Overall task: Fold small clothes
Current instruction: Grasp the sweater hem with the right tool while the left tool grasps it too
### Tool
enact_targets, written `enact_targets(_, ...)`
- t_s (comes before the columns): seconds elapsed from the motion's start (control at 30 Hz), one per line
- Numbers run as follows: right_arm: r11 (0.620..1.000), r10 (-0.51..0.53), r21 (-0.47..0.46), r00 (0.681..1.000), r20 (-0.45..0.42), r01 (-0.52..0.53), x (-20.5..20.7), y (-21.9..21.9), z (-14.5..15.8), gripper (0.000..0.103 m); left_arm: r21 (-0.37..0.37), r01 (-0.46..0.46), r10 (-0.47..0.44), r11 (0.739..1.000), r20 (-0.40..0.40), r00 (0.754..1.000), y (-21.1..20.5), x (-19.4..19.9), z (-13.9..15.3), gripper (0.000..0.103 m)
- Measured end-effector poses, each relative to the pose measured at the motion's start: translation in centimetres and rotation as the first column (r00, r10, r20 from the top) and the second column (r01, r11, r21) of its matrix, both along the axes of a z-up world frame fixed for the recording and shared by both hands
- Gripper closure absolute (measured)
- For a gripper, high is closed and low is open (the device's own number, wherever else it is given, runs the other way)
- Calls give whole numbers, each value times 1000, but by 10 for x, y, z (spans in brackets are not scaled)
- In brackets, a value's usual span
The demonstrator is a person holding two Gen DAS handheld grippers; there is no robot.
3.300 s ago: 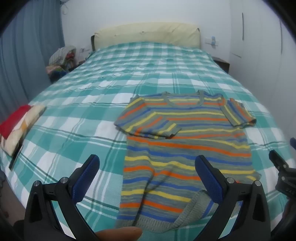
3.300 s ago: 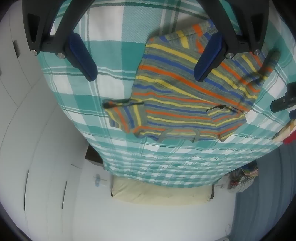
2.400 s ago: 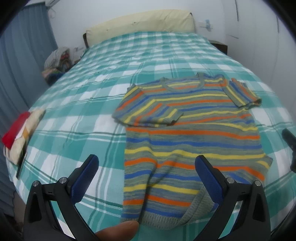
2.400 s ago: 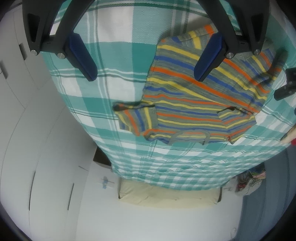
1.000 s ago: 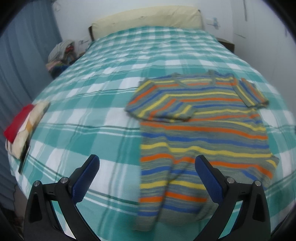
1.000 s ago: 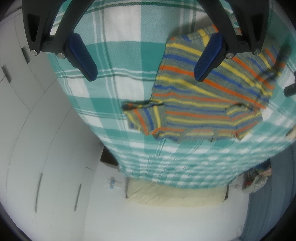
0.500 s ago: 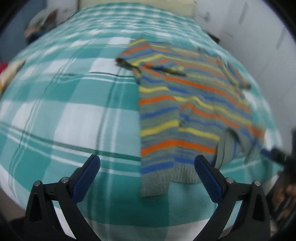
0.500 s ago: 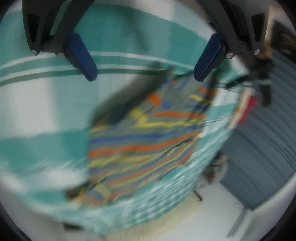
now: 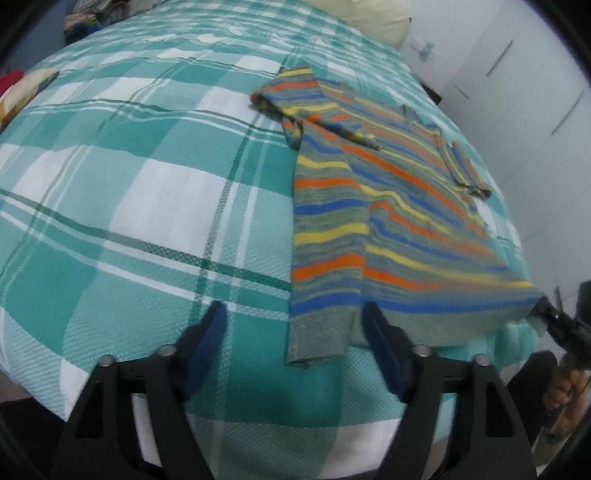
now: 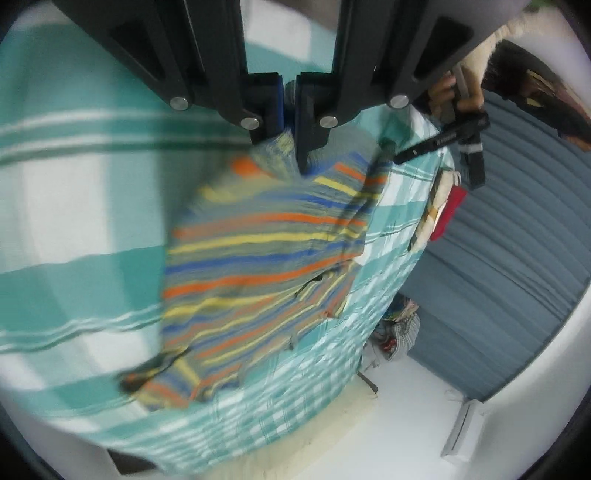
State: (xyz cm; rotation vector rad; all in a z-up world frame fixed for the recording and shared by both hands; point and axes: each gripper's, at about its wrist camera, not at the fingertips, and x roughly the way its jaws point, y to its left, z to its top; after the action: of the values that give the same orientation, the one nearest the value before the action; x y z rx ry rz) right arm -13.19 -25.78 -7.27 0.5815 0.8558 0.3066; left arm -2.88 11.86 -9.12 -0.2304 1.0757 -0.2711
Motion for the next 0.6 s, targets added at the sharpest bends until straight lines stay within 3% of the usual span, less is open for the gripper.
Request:
enact_targets(0.1, 998, -30, -49, 999, -37, 28, -8, -15, -11, 99, 12, 1, -1, 1000, -14, 1000, -4, 8, -5, 18)
enact_targets(0.27, 997, -80, 10, 993, -81, 81, -10, -30, -40, 99, -3, 14, -14, 1000, -59, 998, -11, 14, -19, 24)
enact_targets(0.33, 996, -84, 26, 993, -88, 86, -9, -31, -48, 99, -38, 49, -52, 998, -64, 997, -16, 14, -20, 50)
enact_targets(0.37, 996, -84, 34, 992, -91, 87, -9, -31, -50, 99, -57, 63, -67, 996, -75, 995, -19, 15, -22, 83)
enact_targets(0.4, 996, -82, 39, 992, -94, 86, -8, -31, -52, 99, -66, 69, -75, 995, -90, 993, -22, 18, -25, 98)
enact_targets(0.5, 996, -70, 52, 993, -91, 75, -7, -35, -45, 99, -87, 48, -56, 995, -87, 995, -16, 12, -18, 99)
enact_targets(0.6, 998, -29, 62, 997, -73, 33, -13, -37, -24, 99, -137, 83, -91, 987, -49, 995, -3, -12, 17, 99)
